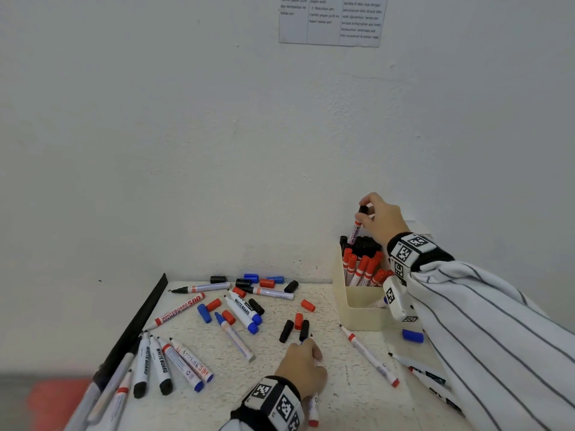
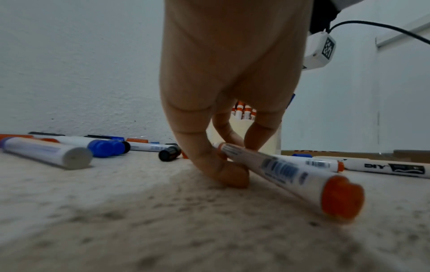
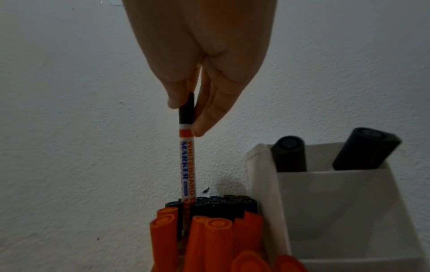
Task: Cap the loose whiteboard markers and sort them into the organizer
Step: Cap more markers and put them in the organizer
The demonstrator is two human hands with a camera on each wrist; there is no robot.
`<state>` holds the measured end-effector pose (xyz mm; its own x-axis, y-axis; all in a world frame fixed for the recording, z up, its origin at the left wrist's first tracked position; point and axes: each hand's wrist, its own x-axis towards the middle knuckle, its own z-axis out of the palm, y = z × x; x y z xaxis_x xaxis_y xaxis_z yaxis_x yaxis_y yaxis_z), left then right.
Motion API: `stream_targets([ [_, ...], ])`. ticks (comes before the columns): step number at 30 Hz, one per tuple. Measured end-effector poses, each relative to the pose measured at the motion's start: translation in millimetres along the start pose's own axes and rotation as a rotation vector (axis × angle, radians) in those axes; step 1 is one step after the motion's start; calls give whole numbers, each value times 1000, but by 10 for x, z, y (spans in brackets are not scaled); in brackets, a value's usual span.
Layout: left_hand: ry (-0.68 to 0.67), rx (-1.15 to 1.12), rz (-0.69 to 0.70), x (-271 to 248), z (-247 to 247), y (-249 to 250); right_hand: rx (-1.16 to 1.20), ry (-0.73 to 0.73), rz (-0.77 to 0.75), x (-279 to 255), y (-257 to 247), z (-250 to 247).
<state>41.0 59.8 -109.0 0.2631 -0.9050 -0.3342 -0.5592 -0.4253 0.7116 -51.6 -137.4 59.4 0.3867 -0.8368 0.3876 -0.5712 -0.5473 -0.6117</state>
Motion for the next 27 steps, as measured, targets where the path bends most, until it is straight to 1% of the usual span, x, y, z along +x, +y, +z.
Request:
stream_targets([
  [1, 3, -33, 0, 0, -20, -20, -24, -26, -9, 18, -14, 38],
  [2, 10, -64, 6, 2, -36, -40, -32, -19, -16, 36, -34, 60],
  [3, 26, -88, 19, 5, -54, -55, -13, 24, -28, 54, -57, 71],
  [6, 93, -154, 43, 18, -111, -90, 123, 220, -88, 110, -153, 35],
  [7, 118, -172, 43, 25, -141, -97, 167, 249, -105, 123, -182, 23],
  [9, 154, -180, 40, 37, -197, -114, 188, 218, -107, 119, -200, 30],
  [12, 177, -187, 28, 52, -274, -160, 43, 143, -61, 99, -104, 73],
  [14, 178, -186, 13, 44, -306, -194, 55, 174, -32, 79, -63, 71],
  [16, 180, -187, 10, 37, -337, -229, 134, 230, -52, 71, -65, 64],
  [19, 193, -176, 13, 31, -368, -262, 174, 208, -110, 67, -89, 79],
  [21, 194, -180, 10, 22, -385, -269, 148, 169, -119, 75, -70, 94],
  [23, 200, -184, 12, 20, -390, -284, 73, 140, -100, 80, -36, 109],
  [27, 212, -178, 22, 28, -410, -305, -21, 135, -119, 75, -23, 148],
])
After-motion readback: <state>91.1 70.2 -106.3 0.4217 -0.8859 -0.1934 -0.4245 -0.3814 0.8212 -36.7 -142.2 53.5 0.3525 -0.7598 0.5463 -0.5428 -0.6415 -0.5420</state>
